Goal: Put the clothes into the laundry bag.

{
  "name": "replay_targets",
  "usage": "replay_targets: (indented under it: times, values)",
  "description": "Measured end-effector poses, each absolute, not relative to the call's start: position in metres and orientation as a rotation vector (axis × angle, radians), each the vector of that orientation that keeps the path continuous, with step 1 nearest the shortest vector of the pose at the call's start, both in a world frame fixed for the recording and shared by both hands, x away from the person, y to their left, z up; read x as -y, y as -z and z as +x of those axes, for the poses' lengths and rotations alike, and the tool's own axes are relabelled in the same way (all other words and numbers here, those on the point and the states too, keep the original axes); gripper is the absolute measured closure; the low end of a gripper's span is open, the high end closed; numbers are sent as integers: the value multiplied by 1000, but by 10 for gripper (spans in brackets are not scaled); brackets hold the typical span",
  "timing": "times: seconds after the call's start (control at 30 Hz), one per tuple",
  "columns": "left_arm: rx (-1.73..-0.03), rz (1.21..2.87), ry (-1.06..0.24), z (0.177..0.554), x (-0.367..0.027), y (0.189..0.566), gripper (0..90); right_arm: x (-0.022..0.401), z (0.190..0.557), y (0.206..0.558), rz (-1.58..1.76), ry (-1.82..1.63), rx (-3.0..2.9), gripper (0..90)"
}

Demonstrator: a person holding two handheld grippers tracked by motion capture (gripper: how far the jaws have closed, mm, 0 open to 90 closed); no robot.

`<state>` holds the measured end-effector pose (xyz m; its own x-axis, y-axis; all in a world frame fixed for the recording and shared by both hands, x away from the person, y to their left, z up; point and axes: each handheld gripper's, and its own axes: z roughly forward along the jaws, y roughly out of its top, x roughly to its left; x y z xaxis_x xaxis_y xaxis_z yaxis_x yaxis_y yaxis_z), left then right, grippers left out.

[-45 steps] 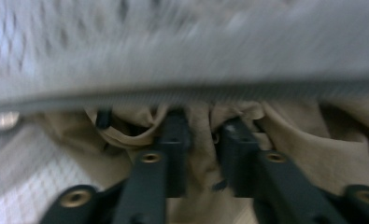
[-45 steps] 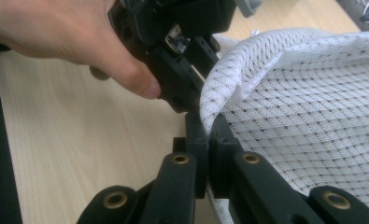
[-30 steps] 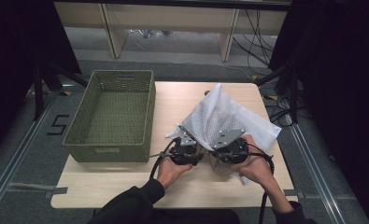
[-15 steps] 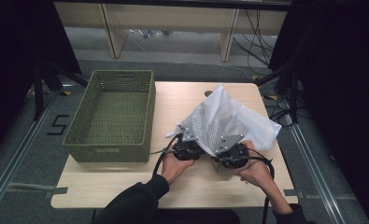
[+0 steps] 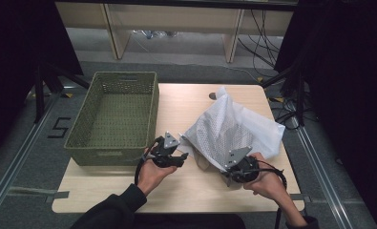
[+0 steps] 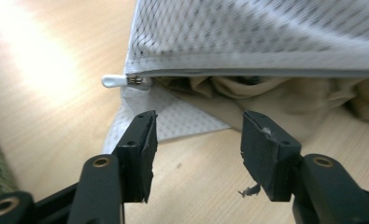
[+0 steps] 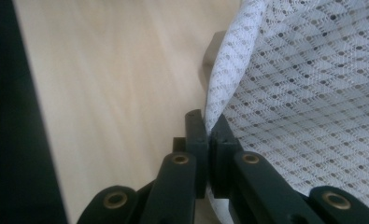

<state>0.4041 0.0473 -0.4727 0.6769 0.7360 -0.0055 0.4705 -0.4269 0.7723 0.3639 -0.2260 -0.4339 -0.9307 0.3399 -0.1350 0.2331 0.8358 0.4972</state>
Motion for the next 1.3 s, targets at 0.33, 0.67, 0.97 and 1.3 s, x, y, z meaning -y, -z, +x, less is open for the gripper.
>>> replay_targets:
  times: [0.33, 0.67, 0.97, 1.3]
  values:
    - [-1009, 2199, -523, 438, -35, 506, 427, 241, 359, 435, 461, -717, -2823, 897]
    - [-956, 2165, -336, 445, -35, 510, 870, 234, 370, 450, 520, -750, -2774, 896]
    - [-873, 2195, -266, 419, -39, 501, 881, 218, 389, 456, 657, -843, -2635, 897]
    - [-806, 2238, -261, 410, -41, 502, 880, 201, 403, 462, 634, -815, -2650, 896]
